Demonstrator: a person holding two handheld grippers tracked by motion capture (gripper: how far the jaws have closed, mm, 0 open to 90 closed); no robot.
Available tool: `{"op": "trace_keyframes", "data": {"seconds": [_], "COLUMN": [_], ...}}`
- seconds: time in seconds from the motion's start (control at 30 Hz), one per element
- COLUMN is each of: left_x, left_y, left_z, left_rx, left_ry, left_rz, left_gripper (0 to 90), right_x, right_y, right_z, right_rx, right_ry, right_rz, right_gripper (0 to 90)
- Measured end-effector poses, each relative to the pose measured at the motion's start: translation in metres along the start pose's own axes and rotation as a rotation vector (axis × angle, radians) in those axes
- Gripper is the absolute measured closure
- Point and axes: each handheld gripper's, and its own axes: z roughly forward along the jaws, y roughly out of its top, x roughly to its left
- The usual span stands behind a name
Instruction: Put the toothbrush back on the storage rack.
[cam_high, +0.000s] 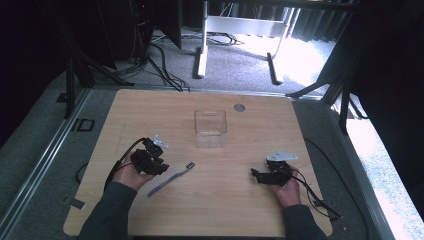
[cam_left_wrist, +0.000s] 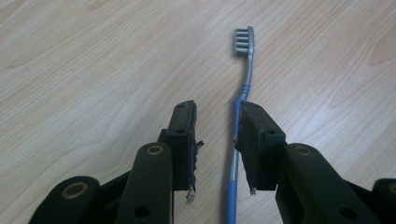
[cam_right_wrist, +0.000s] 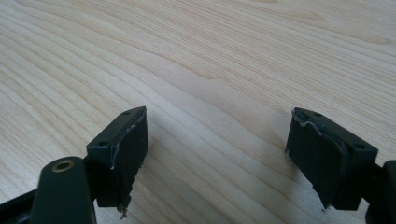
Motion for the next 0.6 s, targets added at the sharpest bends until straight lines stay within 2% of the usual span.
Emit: {"op": "trace_keyframes", "data": {"seconds": [0.27, 0.6], "left_x": [-0.003, -0.004], "left_y": [0.007, 0.014], "left_z": [0.003, 0.01], "left_rx": [0.022, 0.077], "left_ry": [-0.018, -0.035], "left_rz": [0.016, 0.036], "left_gripper": [67.0, 69.2], "right_x": [0.0, 0.0], "right_y": [0.0, 0.0], "right_z": [0.0, 0.0], "right_rx": [0.0, 0.0], "right_ry": [0.0, 0.0], "right_rz": [0.0, 0.0], "right_gripper": [20.5, 20.5]}}
